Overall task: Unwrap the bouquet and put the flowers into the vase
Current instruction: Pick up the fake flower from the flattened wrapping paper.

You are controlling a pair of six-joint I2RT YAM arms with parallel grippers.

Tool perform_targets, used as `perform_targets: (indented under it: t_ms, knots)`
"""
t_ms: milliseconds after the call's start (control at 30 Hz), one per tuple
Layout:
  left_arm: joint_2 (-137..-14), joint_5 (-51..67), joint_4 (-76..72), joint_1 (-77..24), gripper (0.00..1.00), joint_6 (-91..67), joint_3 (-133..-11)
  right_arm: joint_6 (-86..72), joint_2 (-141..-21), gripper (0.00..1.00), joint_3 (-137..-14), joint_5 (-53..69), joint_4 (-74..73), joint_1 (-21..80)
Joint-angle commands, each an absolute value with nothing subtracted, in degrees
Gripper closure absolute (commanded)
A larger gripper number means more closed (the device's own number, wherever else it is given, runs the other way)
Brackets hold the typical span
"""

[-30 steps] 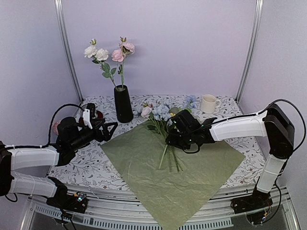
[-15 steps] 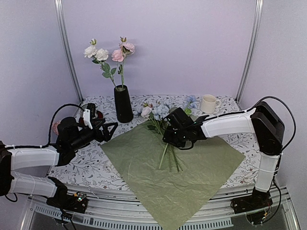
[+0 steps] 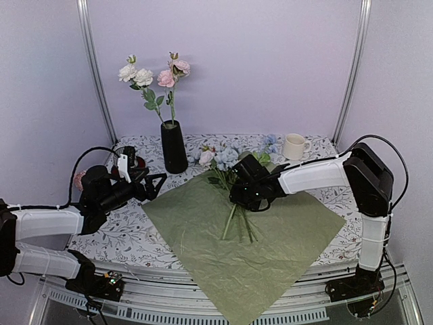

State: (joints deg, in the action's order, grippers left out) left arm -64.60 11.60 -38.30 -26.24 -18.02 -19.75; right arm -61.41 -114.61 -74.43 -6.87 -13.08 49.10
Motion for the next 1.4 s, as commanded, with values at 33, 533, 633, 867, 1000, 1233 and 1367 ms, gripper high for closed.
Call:
perform_targets:
  t_ms: [33,533,633,867,1000,1233,1367]
  knots:
    - [-64.9,12.3,-39.1,-26.7,0.02,-17.5,-19.9,-62.7,-116.3,0.72,-76.6,-6.6,-13.5,48.8]
    - [-64.7,12.1,-38.9,-27.1,0.02,-17.3,-19.9,-64.1,-109.1,0.97,-73.1,-8.0,-11.2,48.8]
    - [-64.5,12.0,-38.9,-27.2,0.02,-17.2,-19.9,-63.5,-105.4,0.97,-70.3,-8.5,-9.7,48.8]
    - [-63.6,11.9,-38.9,-27.5,0.02,-17.1,-19.5,-58.7,-96.6,0.97,-62.8,-7.9,-3.6,48.8]
    - [-63.9,13.0,-38.9,-27.7,0.02,-17.3,-19.6,-51.8,-92.1,0.98,-58.4,-5.9,2.3,49.3]
    - [-65.6,18.1,-40.8,-28.9,0.03,-17.8,-20.0,-36.8,-83.6,0.97,-46.6,-7.6,15.7,53.2]
    - [-66.4,19.3,-43.0,-30.3,0.03,-18.9,-20.1,-30.8,-79.7,0.97,-38.4,-5.7,24.9,54.3]
